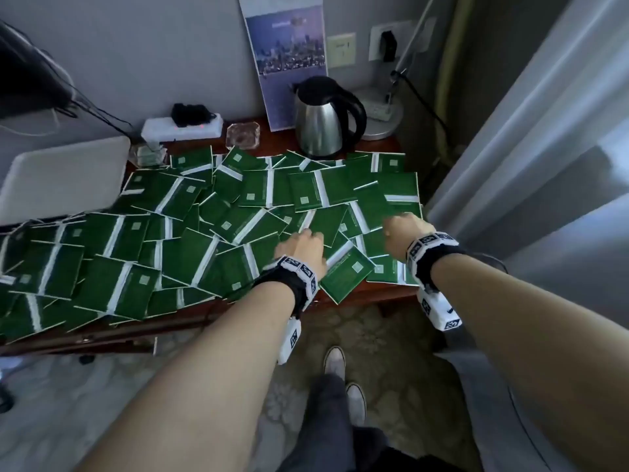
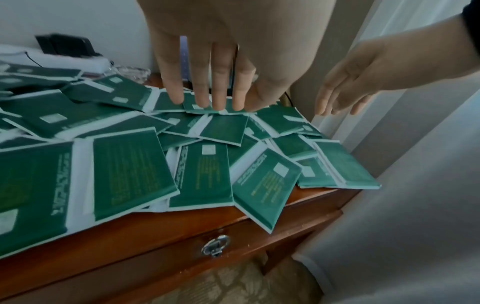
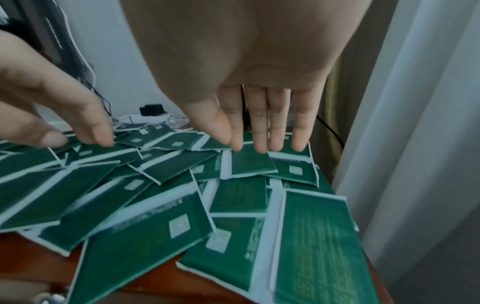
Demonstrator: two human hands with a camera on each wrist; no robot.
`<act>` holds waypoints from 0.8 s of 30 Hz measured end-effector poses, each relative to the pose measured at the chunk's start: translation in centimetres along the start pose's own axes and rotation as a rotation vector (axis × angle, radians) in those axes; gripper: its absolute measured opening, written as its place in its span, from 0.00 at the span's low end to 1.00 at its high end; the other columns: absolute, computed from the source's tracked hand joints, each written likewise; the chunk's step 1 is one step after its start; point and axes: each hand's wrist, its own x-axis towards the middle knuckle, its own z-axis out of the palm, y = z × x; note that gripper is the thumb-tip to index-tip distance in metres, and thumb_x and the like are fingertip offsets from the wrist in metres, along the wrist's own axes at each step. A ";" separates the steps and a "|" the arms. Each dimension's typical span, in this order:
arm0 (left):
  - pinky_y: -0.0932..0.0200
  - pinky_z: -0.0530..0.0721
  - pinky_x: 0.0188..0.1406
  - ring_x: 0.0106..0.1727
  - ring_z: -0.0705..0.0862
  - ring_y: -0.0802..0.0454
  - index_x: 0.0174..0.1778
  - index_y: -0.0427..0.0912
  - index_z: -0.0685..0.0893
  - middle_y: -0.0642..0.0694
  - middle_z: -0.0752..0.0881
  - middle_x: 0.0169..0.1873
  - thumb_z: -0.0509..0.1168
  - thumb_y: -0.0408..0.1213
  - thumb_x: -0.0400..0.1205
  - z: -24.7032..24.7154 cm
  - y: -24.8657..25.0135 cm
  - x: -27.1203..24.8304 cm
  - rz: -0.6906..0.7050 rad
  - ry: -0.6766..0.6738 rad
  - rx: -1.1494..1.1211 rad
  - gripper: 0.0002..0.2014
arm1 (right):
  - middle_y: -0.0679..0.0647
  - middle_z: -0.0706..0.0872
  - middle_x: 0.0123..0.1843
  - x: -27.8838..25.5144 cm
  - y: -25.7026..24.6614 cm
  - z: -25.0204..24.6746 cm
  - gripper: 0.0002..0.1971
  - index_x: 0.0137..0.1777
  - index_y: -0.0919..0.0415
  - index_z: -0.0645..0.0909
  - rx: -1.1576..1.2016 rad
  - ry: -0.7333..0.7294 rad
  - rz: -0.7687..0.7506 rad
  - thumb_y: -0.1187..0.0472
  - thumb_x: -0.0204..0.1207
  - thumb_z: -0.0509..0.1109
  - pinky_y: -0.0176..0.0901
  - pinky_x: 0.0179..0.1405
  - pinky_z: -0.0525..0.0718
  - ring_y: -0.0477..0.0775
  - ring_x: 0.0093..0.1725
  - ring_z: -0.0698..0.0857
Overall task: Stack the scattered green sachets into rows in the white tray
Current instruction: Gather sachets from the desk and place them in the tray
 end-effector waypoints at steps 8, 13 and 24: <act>0.48 0.83 0.52 0.61 0.81 0.44 0.68 0.44 0.77 0.44 0.80 0.62 0.63 0.42 0.83 0.4 0.2 5.3 0.062 -0.046 0.001 0.17 | 0.60 0.85 0.58 3.5 1.3 0.3 0.14 0.61 0.58 0.82 -0.009 -0.058 0.087 0.63 0.77 0.63 0.51 0.48 0.86 0.64 0.53 0.86; 0.47 0.84 0.54 0.61 0.81 0.43 0.68 0.44 0.77 0.45 0.80 0.62 0.63 0.42 0.83 0.1 0.4 8.1 0.079 -0.048 -0.015 0.17 | 0.60 0.85 0.60 5.8 1.4 0.1 0.16 0.65 0.58 0.81 0.054 -0.036 0.116 0.63 0.78 0.62 0.53 0.53 0.86 0.64 0.55 0.86; 0.46 0.86 0.55 0.58 0.84 0.44 0.65 0.46 0.82 0.46 0.83 0.62 0.63 0.37 0.84 -1.1 -0.1 15.0 0.013 -0.084 -0.150 0.14 | 0.63 0.81 0.60 12.7 2.0 -0.5 0.14 0.63 0.63 0.74 0.170 -0.043 0.198 0.59 0.81 0.67 0.54 0.47 0.83 0.65 0.53 0.83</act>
